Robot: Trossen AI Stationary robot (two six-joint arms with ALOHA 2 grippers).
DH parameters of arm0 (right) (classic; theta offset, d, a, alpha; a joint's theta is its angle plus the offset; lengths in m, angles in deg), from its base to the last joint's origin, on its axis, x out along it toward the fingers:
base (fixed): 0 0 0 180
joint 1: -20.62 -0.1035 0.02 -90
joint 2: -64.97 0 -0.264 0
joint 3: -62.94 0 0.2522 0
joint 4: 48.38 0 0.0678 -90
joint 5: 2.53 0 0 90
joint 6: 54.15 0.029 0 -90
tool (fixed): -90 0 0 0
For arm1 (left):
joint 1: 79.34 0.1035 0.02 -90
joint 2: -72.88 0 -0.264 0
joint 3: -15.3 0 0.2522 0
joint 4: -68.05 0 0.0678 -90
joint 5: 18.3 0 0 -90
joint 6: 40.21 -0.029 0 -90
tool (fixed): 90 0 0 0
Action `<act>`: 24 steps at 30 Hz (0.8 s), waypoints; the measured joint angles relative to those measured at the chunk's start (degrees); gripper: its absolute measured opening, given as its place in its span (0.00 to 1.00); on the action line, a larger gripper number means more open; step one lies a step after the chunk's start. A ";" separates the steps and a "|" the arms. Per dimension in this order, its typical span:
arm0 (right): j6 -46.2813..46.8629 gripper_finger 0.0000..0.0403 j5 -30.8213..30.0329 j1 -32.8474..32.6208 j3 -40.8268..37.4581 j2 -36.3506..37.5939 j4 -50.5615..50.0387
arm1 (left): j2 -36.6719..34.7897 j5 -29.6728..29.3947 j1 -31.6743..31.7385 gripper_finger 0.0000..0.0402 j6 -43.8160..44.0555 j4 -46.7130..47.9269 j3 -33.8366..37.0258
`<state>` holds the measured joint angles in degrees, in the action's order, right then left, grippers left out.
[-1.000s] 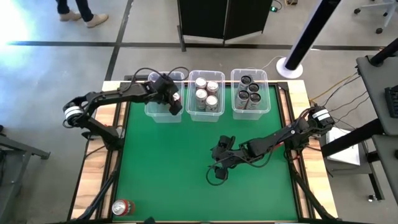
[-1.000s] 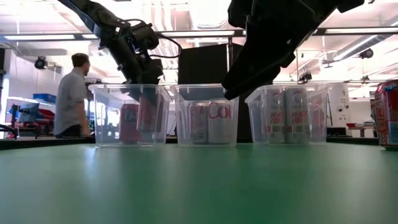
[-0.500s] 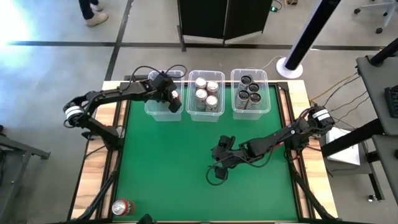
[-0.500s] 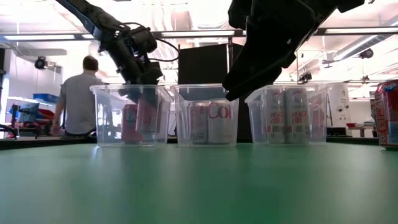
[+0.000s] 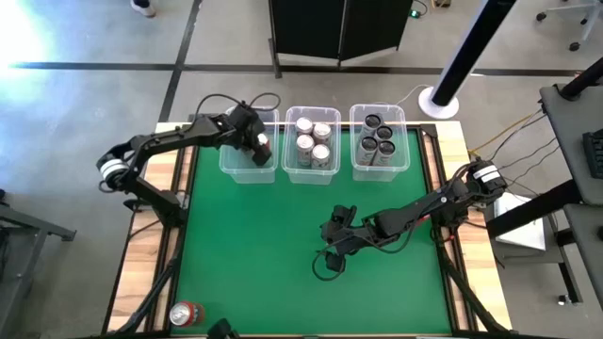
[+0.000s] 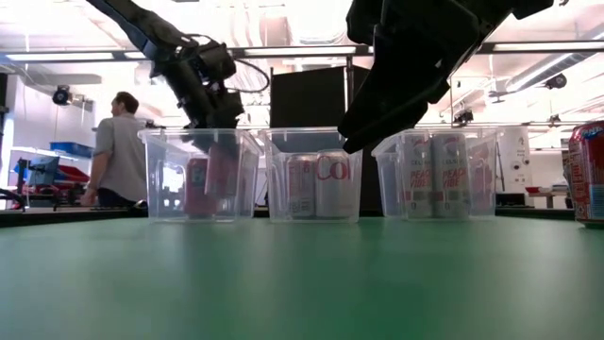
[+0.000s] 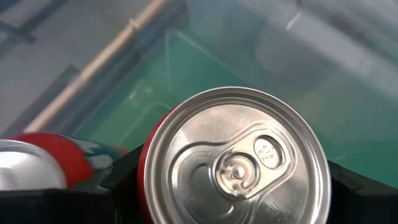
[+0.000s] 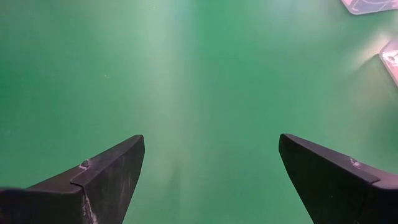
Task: Sort soda cans
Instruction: Put the top middle orange soda can into the left transparent bin
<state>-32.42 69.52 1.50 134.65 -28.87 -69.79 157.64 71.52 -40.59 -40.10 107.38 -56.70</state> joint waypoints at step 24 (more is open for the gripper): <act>0.70 0.91 -0.02 0.00 0.00 0.02 -0.56 | 5.25 2.20 0.09 0.91 0.16 -1.72 1.77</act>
<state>-31.72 69.49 1.50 134.65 -28.85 -70.35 162.89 73.72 -40.49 -39.94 105.66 -54.93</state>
